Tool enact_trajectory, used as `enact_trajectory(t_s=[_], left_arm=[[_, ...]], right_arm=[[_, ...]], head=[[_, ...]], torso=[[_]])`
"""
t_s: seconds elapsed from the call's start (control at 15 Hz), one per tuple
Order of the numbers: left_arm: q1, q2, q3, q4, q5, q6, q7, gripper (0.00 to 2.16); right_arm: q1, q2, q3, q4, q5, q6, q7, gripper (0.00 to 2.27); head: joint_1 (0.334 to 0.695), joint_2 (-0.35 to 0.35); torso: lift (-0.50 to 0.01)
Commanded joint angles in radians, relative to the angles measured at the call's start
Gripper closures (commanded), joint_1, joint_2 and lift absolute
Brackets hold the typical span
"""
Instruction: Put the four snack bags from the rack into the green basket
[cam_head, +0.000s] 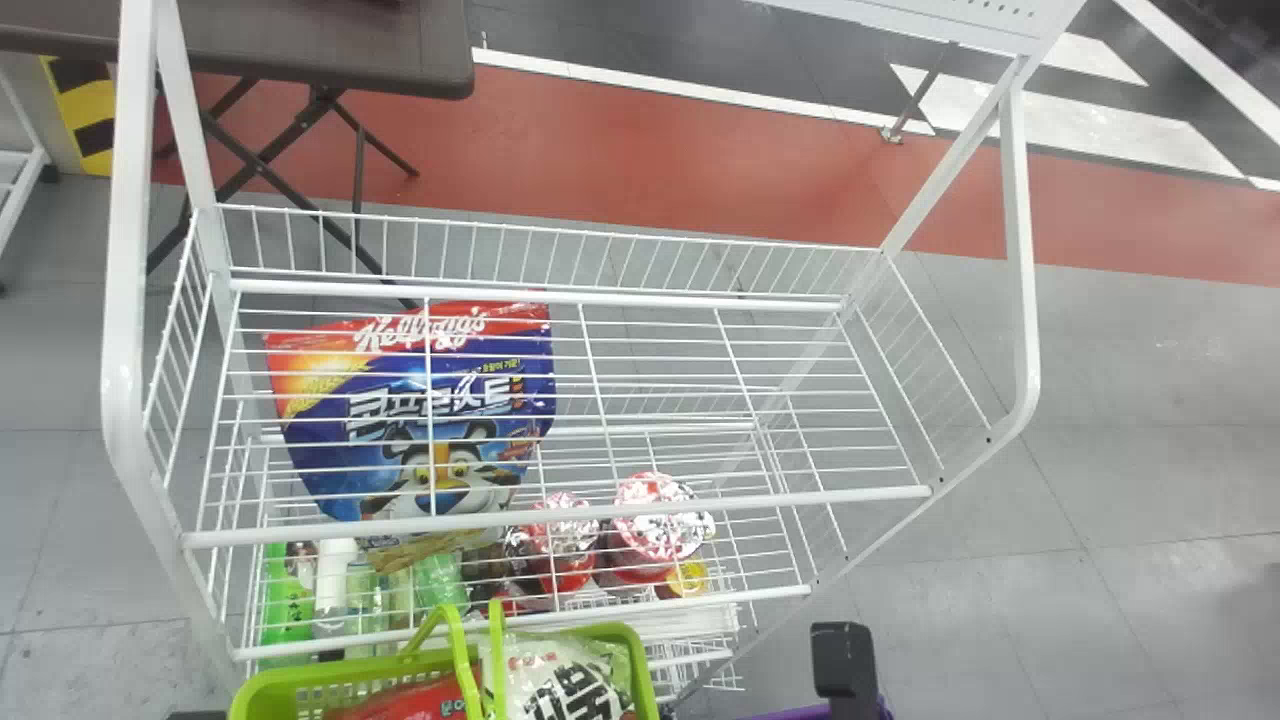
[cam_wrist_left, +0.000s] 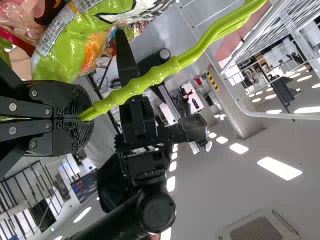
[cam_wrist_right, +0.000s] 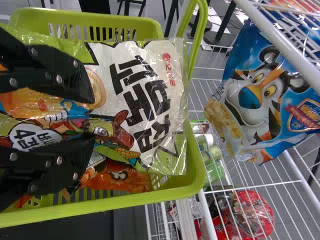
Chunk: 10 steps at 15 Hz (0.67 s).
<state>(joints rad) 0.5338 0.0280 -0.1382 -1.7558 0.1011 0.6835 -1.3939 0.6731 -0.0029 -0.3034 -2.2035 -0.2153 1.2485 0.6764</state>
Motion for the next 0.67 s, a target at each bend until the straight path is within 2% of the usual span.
enact_trajectory(t_s=[0.0,0.2,0.33,0.6], left_arm=[[0.0,0.0,0.0,0.001,0.0,0.0,0.003,1.9],[-0.003,-0.002,-0.003,0.002,0.0,0.0,0.009,1.9],[-0.005,-0.002,-0.003,0.004,0.0,0.0,0.009,1.9],[-0.005,-0.002,0.0,0.009,0.0,0.0,0.013,1.9]], right_arm=[[0.0,0.0,-0.036,-0.019,-0.001,0.021,0.0,0.05],[0.01,0.004,-0.074,-0.058,-0.012,0.027,-0.003,0.05],[0.017,0.004,-0.094,-0.088,-0.029,-0.062,-0.009,0.07],[0.068,0.004,-0.091,-0.165,-0.047,-0.599,-0.08,0.07]], head=[[0.695,-0.35],[0.695,-0.35],[0.695,-0.35],[0.695,-0.35]], torso=[[-0.006],[-0.006],[-0.006],[-0.006]])
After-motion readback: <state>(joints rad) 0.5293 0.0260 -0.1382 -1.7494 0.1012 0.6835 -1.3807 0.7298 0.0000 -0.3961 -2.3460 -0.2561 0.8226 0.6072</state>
